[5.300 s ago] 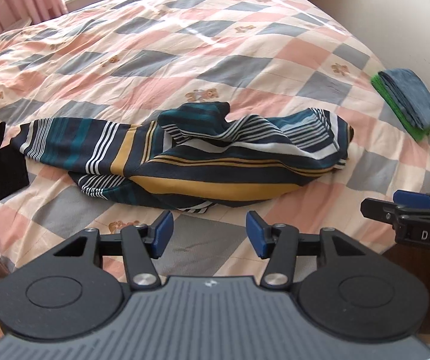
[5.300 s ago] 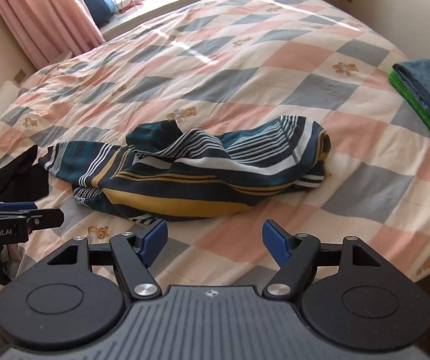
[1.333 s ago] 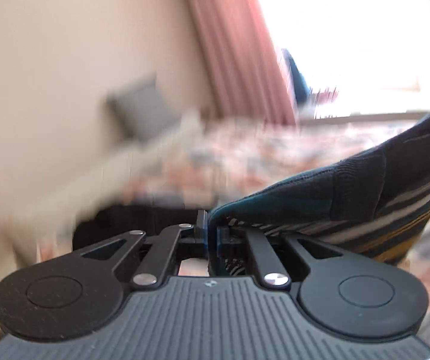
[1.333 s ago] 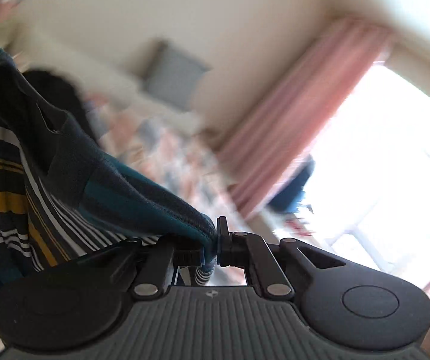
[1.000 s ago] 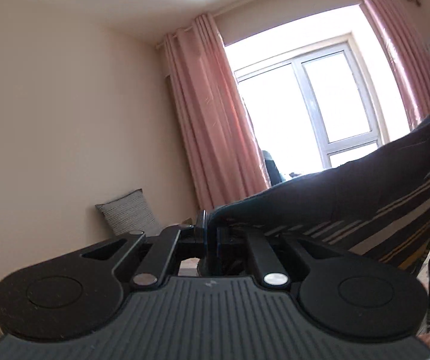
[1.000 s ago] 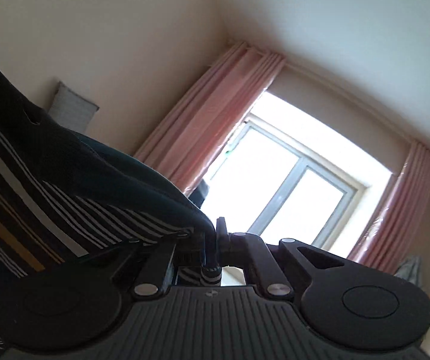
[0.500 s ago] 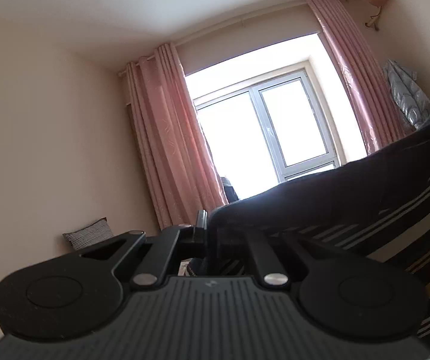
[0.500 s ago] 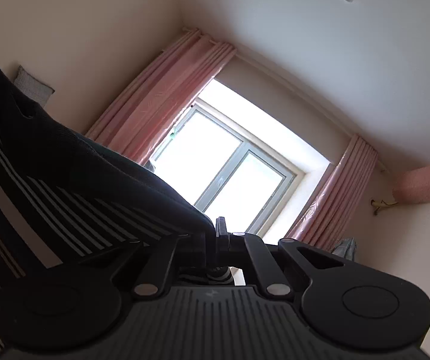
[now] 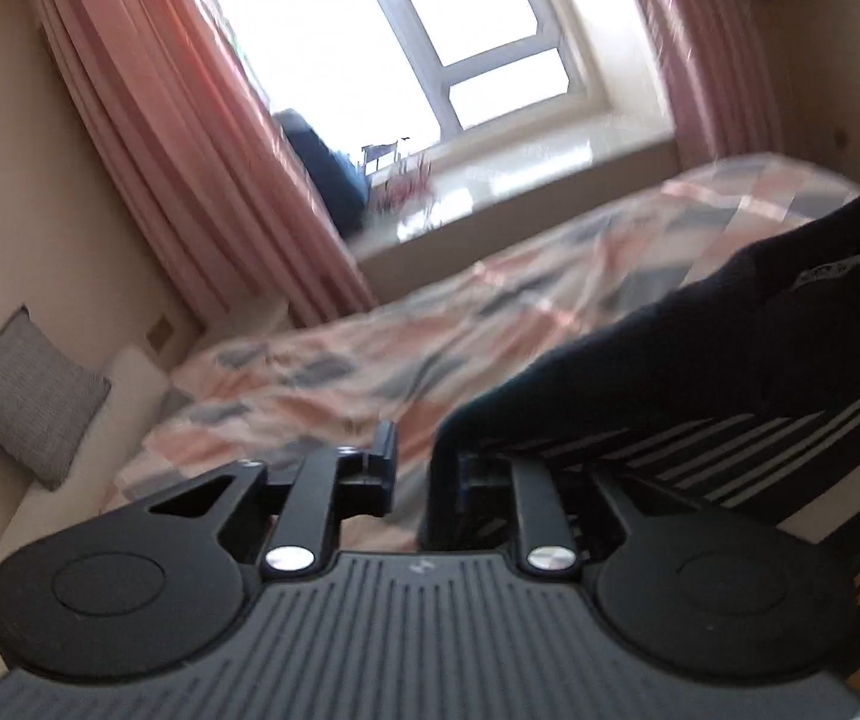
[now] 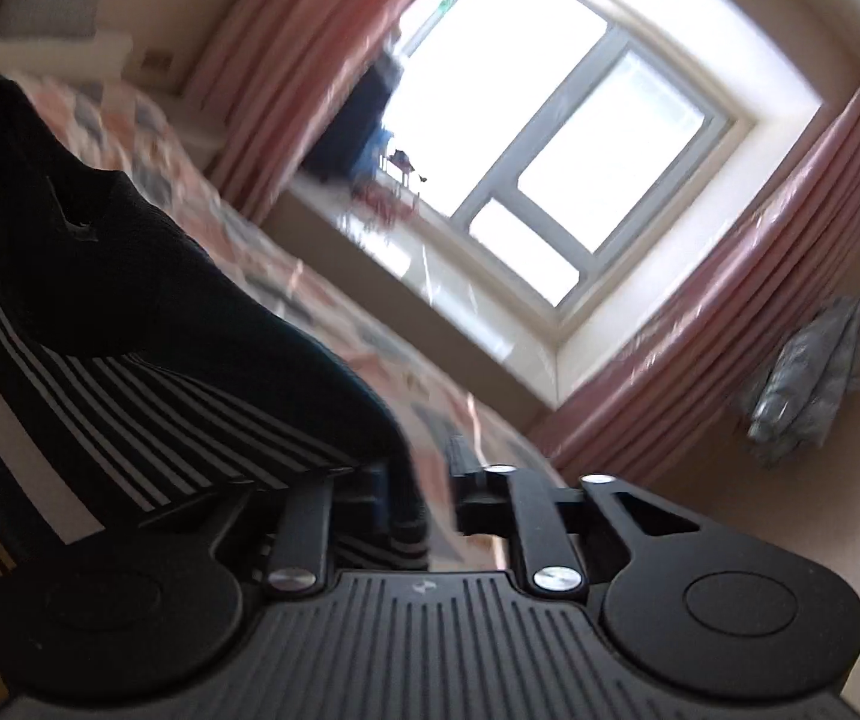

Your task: Fold clothes

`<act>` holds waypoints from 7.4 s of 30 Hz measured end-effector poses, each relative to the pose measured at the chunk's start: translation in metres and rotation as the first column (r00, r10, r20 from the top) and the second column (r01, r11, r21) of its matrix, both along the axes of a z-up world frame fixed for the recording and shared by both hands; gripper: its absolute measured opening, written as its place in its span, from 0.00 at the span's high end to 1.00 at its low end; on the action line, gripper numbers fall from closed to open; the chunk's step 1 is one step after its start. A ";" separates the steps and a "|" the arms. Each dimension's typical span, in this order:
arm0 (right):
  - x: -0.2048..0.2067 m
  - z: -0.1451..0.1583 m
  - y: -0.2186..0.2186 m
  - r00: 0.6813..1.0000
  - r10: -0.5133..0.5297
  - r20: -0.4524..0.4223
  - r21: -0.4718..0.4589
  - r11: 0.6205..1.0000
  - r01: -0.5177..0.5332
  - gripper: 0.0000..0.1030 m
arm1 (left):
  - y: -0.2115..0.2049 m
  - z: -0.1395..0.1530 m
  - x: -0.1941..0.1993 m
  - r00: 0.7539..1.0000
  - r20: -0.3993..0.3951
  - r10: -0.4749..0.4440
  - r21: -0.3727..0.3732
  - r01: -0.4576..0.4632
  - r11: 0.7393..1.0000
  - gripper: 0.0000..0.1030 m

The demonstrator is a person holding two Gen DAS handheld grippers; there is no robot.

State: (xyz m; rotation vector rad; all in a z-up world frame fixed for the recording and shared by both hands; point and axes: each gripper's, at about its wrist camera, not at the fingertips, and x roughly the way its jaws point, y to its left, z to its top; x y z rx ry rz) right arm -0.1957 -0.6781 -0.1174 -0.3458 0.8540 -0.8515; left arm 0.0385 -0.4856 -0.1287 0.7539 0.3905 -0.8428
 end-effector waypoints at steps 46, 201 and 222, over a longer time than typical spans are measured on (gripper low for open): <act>-0.312 -0.142 0.096 0.775 -0.629 0.062 0.720 0.566 0.402 0.92 | 0.267 -0.102 0.054 0.951 -0.012 0.310 0.271 -0.295 0.916 0.94; 0.037 -0.238 0.282 0.908 -0.407 -0.099 0.807 0.502 0.313 0.04 | 0.327 -0.199 0.235 0.509 -0.699 0.502 0.037 -0.675 0.737 0.41; 0.058 -0.289 0.262 0.914 -0.381 -0.139 0.819 0.475 0.323 0.00 | 0.322 -0.203 0.319 0.529 -0.770 0.358 -0.283 -0.785 0.551 0.95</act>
